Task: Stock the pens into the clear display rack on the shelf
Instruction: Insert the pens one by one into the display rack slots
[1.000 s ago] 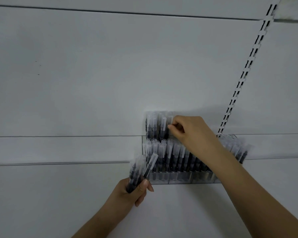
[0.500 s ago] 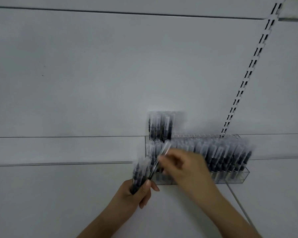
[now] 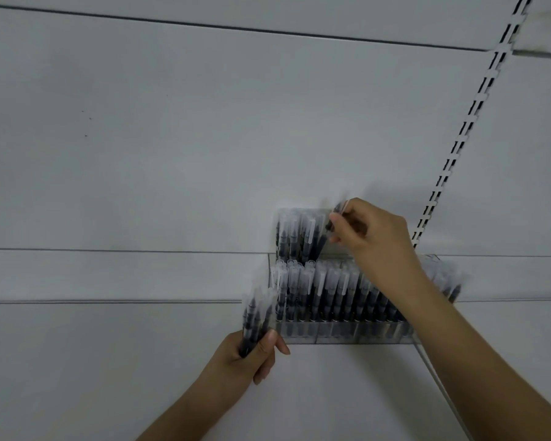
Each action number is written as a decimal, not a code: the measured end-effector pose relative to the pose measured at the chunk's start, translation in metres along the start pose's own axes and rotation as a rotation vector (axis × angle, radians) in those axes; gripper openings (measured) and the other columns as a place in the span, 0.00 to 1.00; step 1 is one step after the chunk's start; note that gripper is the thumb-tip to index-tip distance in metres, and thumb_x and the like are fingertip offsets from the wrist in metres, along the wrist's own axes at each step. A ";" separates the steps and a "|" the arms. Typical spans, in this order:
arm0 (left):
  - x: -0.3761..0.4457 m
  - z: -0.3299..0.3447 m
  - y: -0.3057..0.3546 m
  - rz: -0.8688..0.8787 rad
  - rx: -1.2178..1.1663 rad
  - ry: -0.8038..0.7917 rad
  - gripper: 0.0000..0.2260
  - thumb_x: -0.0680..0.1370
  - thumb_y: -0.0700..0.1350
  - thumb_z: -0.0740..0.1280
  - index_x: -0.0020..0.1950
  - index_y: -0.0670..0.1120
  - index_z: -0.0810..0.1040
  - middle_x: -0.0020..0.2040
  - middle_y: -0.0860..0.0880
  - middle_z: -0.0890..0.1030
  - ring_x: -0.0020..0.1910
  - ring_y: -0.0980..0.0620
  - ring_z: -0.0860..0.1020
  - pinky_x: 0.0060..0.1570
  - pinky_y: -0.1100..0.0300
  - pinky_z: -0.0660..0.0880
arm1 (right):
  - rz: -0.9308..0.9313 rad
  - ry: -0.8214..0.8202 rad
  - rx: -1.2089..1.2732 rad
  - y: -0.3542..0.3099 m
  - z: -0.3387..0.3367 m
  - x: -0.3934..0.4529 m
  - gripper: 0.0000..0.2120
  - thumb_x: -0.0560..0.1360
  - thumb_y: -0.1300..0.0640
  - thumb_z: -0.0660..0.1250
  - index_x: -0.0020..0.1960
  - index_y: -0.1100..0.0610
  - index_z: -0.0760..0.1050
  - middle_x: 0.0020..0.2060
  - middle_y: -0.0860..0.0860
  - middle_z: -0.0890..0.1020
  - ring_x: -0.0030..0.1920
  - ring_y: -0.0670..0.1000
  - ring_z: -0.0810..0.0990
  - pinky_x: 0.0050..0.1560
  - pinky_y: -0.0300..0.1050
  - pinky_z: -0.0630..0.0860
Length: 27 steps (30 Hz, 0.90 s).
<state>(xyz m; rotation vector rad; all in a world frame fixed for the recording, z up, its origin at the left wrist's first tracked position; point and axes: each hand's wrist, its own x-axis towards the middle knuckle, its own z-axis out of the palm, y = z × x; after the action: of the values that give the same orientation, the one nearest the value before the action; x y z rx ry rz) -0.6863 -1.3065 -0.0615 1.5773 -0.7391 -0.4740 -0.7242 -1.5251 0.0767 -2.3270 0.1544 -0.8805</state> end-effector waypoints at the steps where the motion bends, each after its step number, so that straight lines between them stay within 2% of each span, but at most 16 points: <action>1: 0.000 0.000 0.001 0.000 0.003 -0.002 0.17 0.81 0.53 0.57 0.42 0.47 0.80 0.26 0.49 0.72 0.27 0.52 0.68 0.35 0.65 0.69 | -0.008 -0.002 -0.010 0.001 0.001 0.001 0.09 0.80 0.53 0.66 0.45 0.57 0.78 0.35 0.43 0.83 0.37 0.35 0.82 0.41 0.27 0.74; 4: 0.000 0.000 0.002 -0.010 0.003 0.000 0.17 0.80 0.53 0.57 0.43 0.45 0.80 0.25 0.49 0.71 0.27 0.53 0.68 0.35 0.66 0.68 | -0.021 -0.020 -0.036 0.003 0.000 0.003 0.09 0.80 0.54 0.65 0.45 0.58 0.78 0.34 0.44 0.83 0.36 0.35 0.81 0.39 0.25 0.72; 7: 0.000 0.000 0.002 -0.013 -0.022 -0.004 0.17 0.80 0.54 0.58 0.43 0.45 0.80 0.25 0.50 0.72 0.27 0.53 0.68 0.34 0.66 0.68 | -0.006 -0.051 -0.025 0.004 -0.003 0.007 0.08 0.80 0.54 0.66 0.45 0.57 0.78 0.34 0.45 0.84 0.36 0.37 0.82 0.40 0.29 0.75; 12: -0.001 0.000 0.002 -0.011 -0.003 -0.003 0.18 0.79 0.54 0.58 0.43 0.44 0.80 0.25 0.49 0.71 0.27 0.53 0.68 0.34 0.68 0.67 | -0.050 -0.147 -0.164 0.004 -0.003 0.004 0.09 0.79 0.52 0.66 0.43 0.55 0.77 0.35 0.40 0.81 0.36 0.34 0.80 0.39 0.23 0.71; 15: -0.001 0.000 0.001 -0.009 -0.013 -0.008 0.18 0.78 0.58 0.58 0.43 0.46 0.80 0.26 0.49 0.71 0.27 0.53 0.67 0.35 0.67 0.68 | -0.098 -0.230 -0.275 0.004 0.008 -0.003 0.10 0.79 0.48 0.66 0.43 0.53 0.76 0.36 0.44 0.81 0.36 0.39 0.79 0.39 0.30 0.74; 18: 0.000 0.000 -0.001 -0.012 -0.016 -0.003 0.19 0.77 0.60 0.59 0.42 0.48 0.81 0.26 0.49 0.71 0.27 0.53 0.67 0.34 0.66 0.67 | -0.089 -0.174 -0.318 0.005 0.011 -0.002 0.12 0.79 0.47 0.65 0.42 0.54 0.76 0.35 0.45 0.81 0.36 0.45 0.79 0.39 0.42 0.77; 23: 0.000 0.001 -0.001 -0.011 -0.028 -0.001 0.18 0.78 0.59 0.59 0.42 0.47 0.81 0.25 0.49 0.71 0.27 0.53 0.67 0.34 0.66 0.67 | -0.022 -0.229 -0.368 0.008 0.018 0.000 0.13 0.80 0.47 0.64 0.39 0.52 0.73 0.32 0.45 0.78 0.34 0.46 0.77 0.37 0.44 0.75; 25: -0.001 0.001 0.000 -0.017 -0.026 -0.003 0.17 0.78 0.57 0.58 0.42 0.47 0.81 0.26 0.49 0.71 0.27 0.53 0.67 0.35 0.65 0.67 | -0.012 -0.241 -0.406 0.007 0.018 -0.002 0.14 0.80 0.46 0.63 0.42 0.53 0.75 0.34 0.47 0.79 0.36 0.48 0.78 0.39 0.46 0.76; 27: -0.001 0.001 0.000 -0.016 -0.017 -0.006 0.17 0.78 0.56 0.58 0.42 0.47 0.80 0.26 0.49 0.71 0.27 0.53 0.67 0.35 0.65 0.68 | -0.003 -0.201 -0.434 0.004 0.014 -0.007 0.14 0.79 0.43 0.63 0.49 0.53 0.78 0.40 0.47 0.80 0.40 0.48 0.78 0.41 0.42 0.73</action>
<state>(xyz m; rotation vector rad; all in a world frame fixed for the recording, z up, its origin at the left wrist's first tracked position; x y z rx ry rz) -0.6878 -1.3062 -0.0614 1.5672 -0.7257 -0.4955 -0.7198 -1.5189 0.0622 -2.8021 0.2804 -0.6558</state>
